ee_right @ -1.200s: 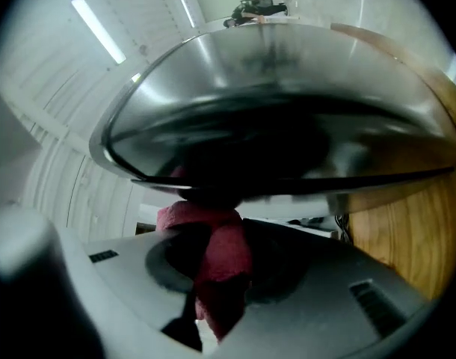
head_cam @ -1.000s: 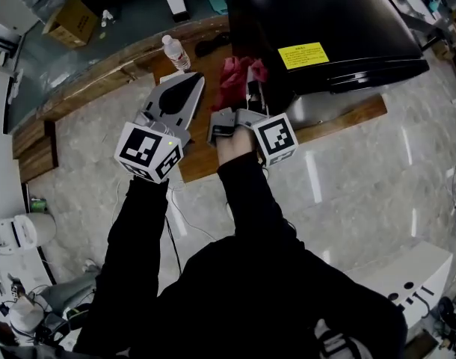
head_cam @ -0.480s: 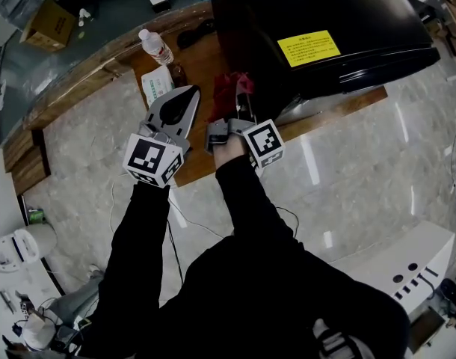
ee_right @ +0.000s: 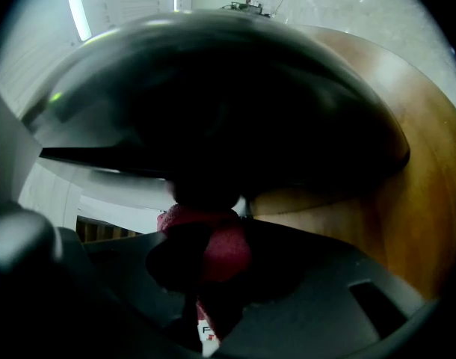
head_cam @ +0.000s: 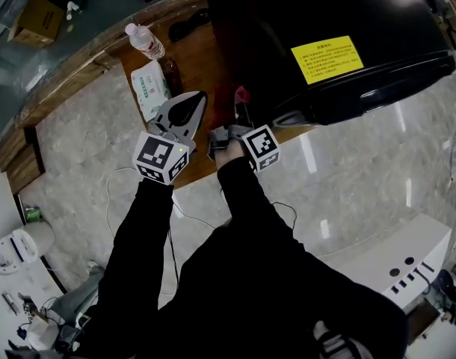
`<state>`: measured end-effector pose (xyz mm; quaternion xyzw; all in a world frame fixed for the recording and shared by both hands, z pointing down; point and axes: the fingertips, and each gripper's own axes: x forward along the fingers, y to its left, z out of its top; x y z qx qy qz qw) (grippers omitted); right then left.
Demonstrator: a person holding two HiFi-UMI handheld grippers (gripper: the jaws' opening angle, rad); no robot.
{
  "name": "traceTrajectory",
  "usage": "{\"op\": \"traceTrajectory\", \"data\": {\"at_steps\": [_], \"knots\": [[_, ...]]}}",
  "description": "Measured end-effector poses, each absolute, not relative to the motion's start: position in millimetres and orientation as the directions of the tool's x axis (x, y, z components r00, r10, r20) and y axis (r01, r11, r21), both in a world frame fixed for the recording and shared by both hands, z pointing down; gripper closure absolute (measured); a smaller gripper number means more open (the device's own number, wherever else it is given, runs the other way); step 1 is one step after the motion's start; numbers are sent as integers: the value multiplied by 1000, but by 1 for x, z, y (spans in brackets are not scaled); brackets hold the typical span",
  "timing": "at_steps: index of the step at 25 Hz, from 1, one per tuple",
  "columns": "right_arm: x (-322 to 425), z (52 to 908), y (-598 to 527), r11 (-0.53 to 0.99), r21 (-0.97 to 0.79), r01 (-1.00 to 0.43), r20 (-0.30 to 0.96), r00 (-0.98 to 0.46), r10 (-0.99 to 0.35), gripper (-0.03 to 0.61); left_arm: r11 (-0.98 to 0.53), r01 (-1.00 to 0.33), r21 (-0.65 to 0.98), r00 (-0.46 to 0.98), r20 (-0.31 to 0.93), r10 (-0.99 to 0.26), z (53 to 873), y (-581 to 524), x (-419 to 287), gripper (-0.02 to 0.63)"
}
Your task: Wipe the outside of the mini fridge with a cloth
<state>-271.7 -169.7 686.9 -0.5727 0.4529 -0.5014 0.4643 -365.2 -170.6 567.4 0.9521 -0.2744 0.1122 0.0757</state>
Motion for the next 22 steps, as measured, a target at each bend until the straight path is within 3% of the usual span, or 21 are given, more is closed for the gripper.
{"op": "traceTrajectory", "data": {"at_steps": [17,22], "knots": [[-273,781,-162,-294,-955,31,296,85,-951,459,-835,-529,153,821,340,-458,641,-190,-359,611],[-312,762,-164,-280,-956,-83,284,-44,-958,459,-834,-532,145,818,345,-461,634,-198,-365,611]]}}
